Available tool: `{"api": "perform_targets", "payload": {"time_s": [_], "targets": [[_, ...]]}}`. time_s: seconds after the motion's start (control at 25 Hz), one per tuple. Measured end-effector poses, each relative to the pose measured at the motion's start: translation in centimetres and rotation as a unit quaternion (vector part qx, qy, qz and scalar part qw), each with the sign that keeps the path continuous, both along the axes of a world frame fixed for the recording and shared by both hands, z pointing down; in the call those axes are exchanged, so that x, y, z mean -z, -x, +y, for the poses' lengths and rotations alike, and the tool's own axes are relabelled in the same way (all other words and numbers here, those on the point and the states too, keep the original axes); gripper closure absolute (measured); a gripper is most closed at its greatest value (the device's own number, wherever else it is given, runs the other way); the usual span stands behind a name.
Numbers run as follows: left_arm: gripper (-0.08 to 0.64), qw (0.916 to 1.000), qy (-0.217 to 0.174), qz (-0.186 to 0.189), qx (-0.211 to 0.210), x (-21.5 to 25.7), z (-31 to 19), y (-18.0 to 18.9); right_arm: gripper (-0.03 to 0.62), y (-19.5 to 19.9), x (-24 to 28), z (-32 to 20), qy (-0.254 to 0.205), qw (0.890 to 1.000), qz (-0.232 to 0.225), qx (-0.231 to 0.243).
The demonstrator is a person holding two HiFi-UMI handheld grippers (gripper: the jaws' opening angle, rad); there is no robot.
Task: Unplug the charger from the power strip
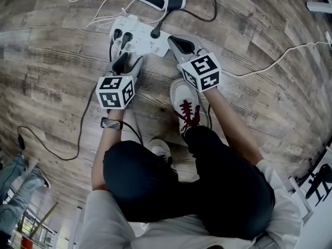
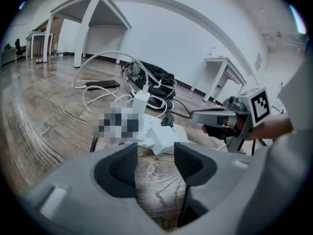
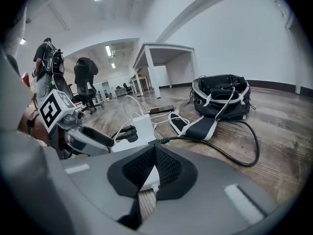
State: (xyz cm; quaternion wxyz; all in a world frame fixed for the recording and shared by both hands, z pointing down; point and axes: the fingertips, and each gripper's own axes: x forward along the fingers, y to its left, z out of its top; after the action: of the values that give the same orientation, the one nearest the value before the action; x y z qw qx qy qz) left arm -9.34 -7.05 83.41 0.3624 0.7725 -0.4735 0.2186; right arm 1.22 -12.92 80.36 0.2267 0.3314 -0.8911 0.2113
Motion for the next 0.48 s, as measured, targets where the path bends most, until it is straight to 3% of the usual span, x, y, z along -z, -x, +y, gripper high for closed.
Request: {"api": "perform_targets", "payload": {"time_s": [0.24,0.48], "targets": [[0.453,0.9979,-0.055,-0.031,0.016,2.8,-1.2,1.9,0.591,0.2,2.6,-0.9,-0.021,1.000,-0.011,-0.016],[0.488,0.9941,-0.097,-0.046,0.014,5.8,-3.2,1.8,0.591,0.2,5.7,-2.6,-0.060,0.998,-0.004,-0.029]]}}
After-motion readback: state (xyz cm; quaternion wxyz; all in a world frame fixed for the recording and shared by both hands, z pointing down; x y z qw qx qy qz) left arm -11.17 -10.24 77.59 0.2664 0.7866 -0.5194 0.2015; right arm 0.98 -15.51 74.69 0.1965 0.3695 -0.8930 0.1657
